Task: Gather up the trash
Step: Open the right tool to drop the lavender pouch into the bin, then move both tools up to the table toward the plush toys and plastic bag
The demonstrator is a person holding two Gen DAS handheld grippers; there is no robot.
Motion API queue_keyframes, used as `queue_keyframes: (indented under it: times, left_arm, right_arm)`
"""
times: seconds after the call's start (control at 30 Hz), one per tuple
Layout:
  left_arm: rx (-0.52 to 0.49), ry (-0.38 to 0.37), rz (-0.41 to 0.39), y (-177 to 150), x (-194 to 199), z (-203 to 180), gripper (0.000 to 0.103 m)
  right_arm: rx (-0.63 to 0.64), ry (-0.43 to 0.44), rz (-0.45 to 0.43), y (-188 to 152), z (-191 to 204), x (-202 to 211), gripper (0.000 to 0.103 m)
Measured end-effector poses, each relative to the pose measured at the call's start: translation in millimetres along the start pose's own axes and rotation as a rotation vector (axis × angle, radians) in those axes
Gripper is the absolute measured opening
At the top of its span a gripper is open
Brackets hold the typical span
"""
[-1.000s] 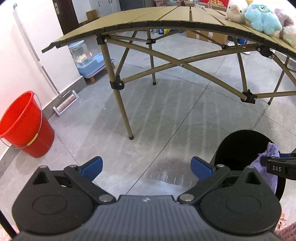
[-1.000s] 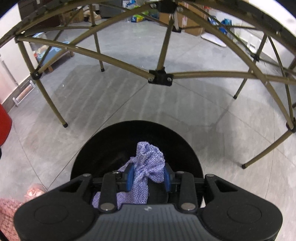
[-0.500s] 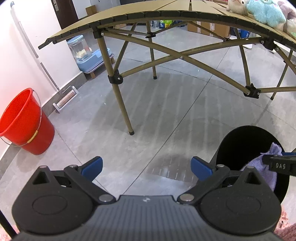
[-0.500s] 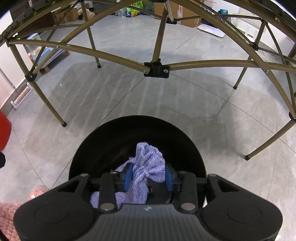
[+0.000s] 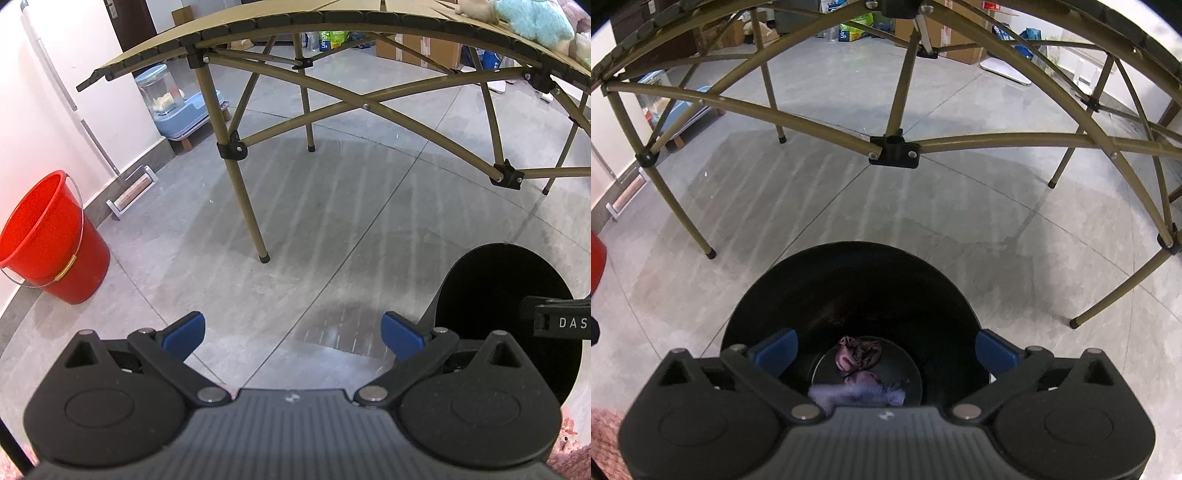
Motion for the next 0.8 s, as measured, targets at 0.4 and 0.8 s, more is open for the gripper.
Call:
queue_keyframes:
  times: [0.4,0.8]
  left_arm:
    - [0.007,-0.009,-0.009,1,2,1,0.103]
    - [0.045,-0.017,-0.094,14,22,6,0.103]
  right_arm:
    - [-0.015,0.005,-0.024,3,-3,6,0.103]
    - [-0.034,0.018,-0.116,17,-10,31,0.103]
Point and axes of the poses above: each gripper's, at about its wrist camera, not at the fingertips, and x roughly against the way its jaws point, z to its left, y to its top, the point moved 8 cm from there along -x, roughly the way its jaws point, and after that the axes turned 3 degrees about -x, right-handed, at the moved point
